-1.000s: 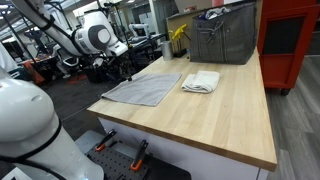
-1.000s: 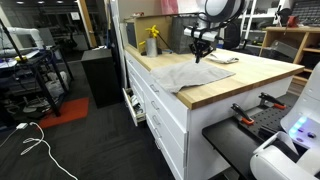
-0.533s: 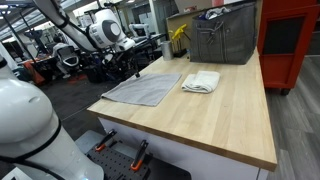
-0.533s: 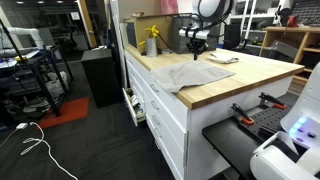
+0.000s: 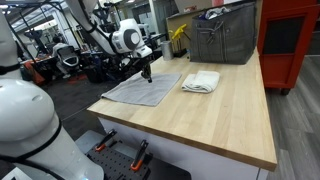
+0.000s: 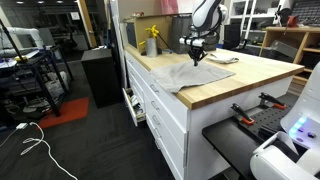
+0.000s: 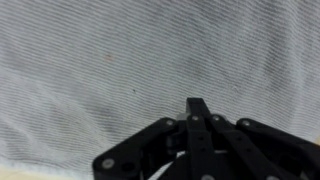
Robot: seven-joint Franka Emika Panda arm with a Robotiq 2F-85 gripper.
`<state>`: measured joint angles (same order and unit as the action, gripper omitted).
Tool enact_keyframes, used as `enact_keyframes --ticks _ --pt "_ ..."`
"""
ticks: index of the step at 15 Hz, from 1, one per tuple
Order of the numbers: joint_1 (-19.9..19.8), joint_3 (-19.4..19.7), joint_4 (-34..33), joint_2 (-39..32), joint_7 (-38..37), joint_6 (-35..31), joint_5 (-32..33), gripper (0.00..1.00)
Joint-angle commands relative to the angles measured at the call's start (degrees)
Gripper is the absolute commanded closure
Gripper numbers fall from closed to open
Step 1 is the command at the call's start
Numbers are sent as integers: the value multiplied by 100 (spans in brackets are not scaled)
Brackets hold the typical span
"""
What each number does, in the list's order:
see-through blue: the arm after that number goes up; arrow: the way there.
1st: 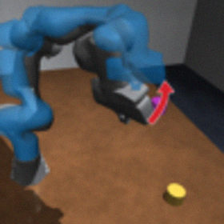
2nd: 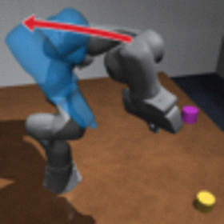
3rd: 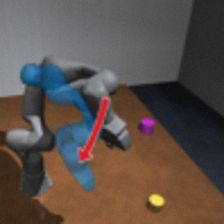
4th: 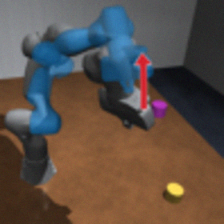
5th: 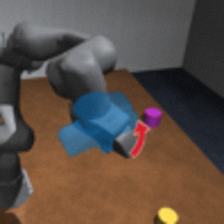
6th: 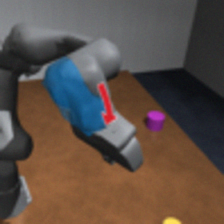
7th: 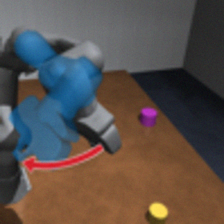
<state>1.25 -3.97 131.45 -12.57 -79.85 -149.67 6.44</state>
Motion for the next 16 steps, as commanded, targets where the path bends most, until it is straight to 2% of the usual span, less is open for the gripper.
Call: enact_keyframes --ticks 1,6,16 --pt "169 231 -322 -284 148 42 -414 100" --pt "355 479 -384 -557 59 42 -422 100" --pt "645 965 -451 -732 -187 126 -47 100"
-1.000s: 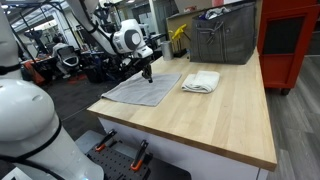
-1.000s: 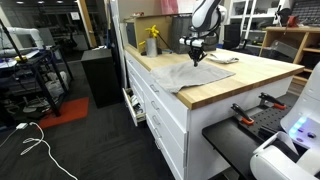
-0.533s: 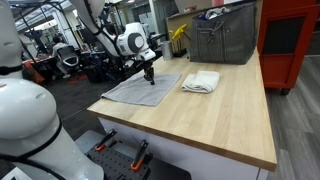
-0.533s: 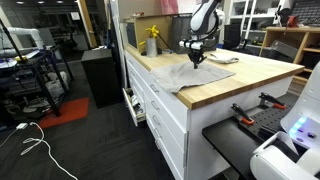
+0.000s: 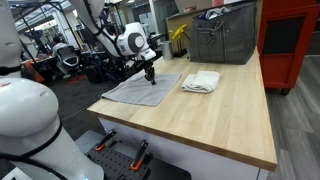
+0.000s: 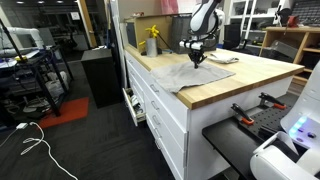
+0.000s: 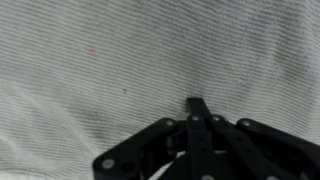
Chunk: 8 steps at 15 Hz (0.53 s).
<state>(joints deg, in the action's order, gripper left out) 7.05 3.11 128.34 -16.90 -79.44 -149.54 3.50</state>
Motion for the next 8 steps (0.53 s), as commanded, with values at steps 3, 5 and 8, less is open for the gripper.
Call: enact_keyframes --ticks 3,5,8 --pt "65 381 -177 -358 -281 144 350 100" --pt "56 445 -190 -385 -287 145 386 100" --pt "39 495 -187 -392 -260 142 361 100"
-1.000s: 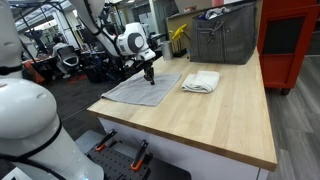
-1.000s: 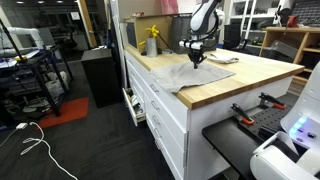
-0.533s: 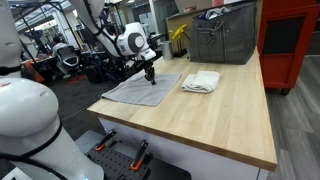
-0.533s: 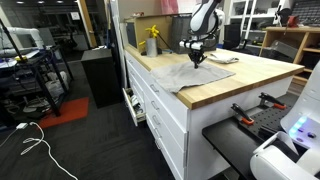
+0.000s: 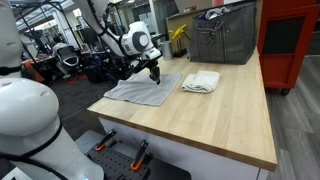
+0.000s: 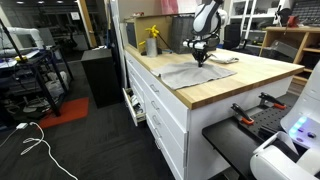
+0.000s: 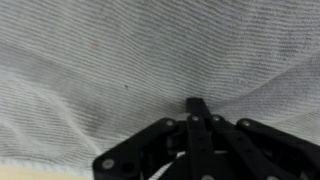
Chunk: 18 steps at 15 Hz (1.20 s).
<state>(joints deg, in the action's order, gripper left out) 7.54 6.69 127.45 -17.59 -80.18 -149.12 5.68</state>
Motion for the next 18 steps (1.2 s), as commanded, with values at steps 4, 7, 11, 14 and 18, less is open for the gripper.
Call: enact_keyframes --ticks 4,7,11,14,18 --pt "-71 -82 -49 -270 120 20 -166 100" --pt "-145 -295 -23 -228 478 -16 -481 100" --pt "-385 -871 127 -2 1540 -67 -1570 72" --pt "-463 -1473 332 248 2654 -69 -2842 51" --pt "-41 -1450 745 580 2469 -135 -3291 22"
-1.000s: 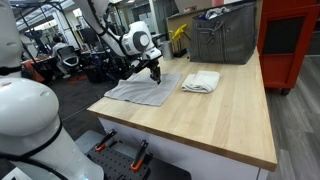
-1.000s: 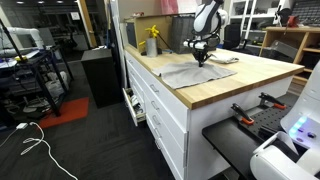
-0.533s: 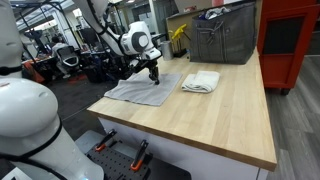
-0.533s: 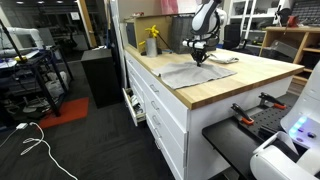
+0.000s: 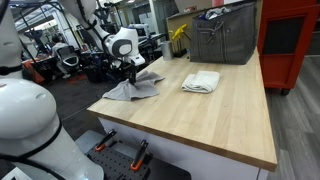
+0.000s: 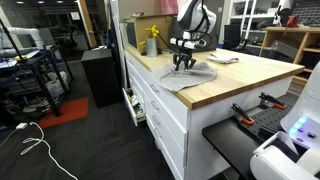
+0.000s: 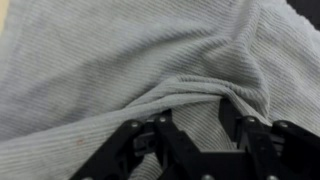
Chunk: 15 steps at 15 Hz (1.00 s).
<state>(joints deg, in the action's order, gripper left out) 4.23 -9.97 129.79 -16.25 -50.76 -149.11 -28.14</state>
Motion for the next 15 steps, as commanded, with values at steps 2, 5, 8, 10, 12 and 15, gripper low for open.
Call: enact_keyframes --ticks 2,5,8,10,12,15 --pt "527 461 727 626 -1127 -356 588 7" --pt "655 698 843 757 -1793 -379 1313 0" --pt "624 831 775 778 -2192 -299 1885 0" --pt "587 896 681 742 -2291 -236 2161 26" --pt "589 981 576 656 -2411 -232 2457 42" --pt "591 1083 394 493 -2570 -189 2845 65"
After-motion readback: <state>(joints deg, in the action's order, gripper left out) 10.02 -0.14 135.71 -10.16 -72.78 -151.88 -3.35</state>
